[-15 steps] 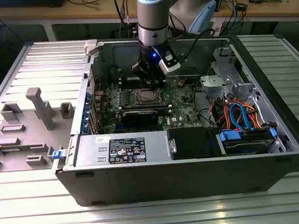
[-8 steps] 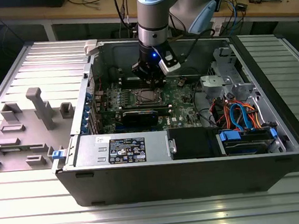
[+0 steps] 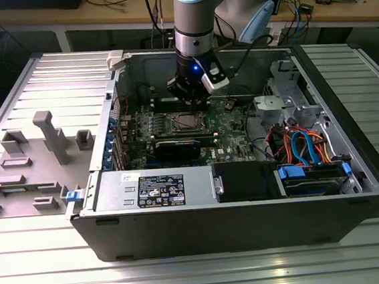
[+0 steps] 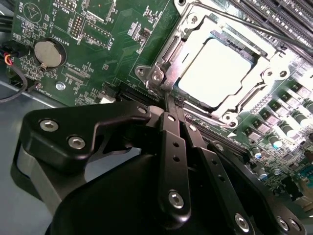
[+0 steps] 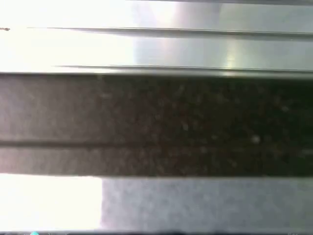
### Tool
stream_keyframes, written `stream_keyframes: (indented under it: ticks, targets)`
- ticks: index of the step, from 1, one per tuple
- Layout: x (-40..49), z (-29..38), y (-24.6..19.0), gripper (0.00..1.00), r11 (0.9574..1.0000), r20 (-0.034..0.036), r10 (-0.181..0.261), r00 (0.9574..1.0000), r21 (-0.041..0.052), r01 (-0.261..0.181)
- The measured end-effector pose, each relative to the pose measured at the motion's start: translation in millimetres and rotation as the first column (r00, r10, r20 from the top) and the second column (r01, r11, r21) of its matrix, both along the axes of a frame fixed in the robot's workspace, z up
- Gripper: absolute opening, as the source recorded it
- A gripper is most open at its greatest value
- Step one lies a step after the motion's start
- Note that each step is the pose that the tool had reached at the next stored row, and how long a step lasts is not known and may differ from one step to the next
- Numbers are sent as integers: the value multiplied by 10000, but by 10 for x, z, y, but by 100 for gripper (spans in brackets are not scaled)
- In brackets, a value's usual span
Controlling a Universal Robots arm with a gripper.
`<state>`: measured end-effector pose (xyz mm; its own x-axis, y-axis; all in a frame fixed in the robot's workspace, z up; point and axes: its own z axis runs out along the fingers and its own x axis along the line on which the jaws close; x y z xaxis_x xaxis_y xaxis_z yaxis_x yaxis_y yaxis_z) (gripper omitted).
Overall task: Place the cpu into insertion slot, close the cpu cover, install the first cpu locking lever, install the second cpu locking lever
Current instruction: 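Install the first cpu locking lever, then install the second cpu locking lever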
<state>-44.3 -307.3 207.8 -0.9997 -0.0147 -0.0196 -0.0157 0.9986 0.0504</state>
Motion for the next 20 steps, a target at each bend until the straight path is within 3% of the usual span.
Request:
stream_keyframes:
  ticks: [15,20]
  targets:
    - [0,0,-27,11,10000,0,-1,10000,0,1]
    - [0,80,-28,11,10000,1,-1,10000,1,1]
